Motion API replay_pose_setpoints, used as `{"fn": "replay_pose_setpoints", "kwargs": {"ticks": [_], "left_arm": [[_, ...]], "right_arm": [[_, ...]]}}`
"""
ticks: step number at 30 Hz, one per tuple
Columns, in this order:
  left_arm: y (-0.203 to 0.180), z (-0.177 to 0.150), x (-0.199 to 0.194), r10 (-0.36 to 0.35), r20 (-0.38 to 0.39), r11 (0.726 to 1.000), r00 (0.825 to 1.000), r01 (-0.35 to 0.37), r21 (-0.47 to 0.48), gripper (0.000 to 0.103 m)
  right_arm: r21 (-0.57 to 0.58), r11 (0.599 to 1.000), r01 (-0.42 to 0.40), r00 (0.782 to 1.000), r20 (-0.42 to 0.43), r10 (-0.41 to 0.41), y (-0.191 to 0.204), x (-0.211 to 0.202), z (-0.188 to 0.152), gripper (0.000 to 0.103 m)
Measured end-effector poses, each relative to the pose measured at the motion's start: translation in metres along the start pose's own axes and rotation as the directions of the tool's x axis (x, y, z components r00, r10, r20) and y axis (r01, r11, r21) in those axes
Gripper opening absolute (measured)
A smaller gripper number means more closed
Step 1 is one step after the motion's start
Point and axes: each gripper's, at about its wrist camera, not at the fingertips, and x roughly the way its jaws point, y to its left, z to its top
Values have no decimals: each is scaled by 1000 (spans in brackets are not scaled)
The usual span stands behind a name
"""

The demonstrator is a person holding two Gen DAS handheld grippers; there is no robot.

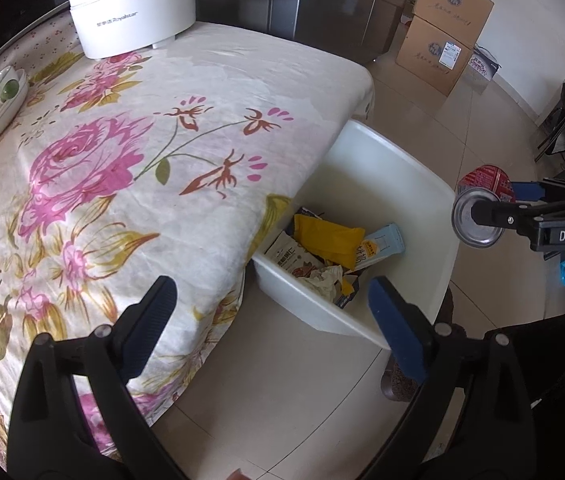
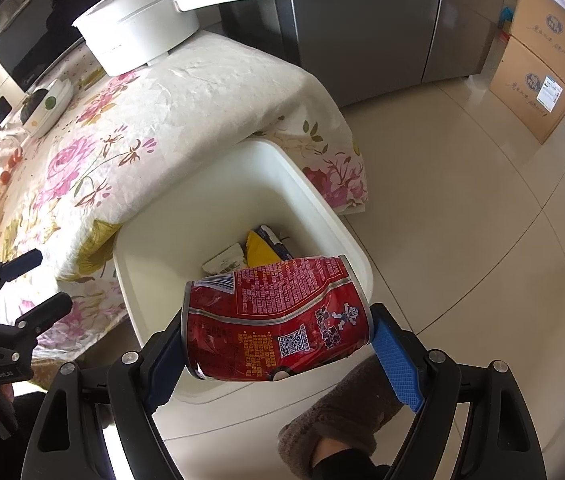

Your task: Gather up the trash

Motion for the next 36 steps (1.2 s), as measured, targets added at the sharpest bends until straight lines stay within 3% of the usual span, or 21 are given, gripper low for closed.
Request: {"fn": "replay_pose_setpoints", "kwargs": {"ticks": [10,25,31,36], "left_arm": [[39,-21,-28,44,26,996,999,-42,-76,98],[78,-45,-64,123,75,978,990,-108,-180,102],[80,-51,-89,213,147,955,966,-174,-241,102],[81,-64,-105,282,160,923,946,-221,-315,102]], "right_arm": [[-55,998,-7,1000,12,8,40,1,8,87],[-169,985,45,996,78,-32,96,-11,15,91],[-196,979,64,989,146,-36,113,-31,10,91],[-203,975,88,975,217,-43,127,-56,-1,91]]}}
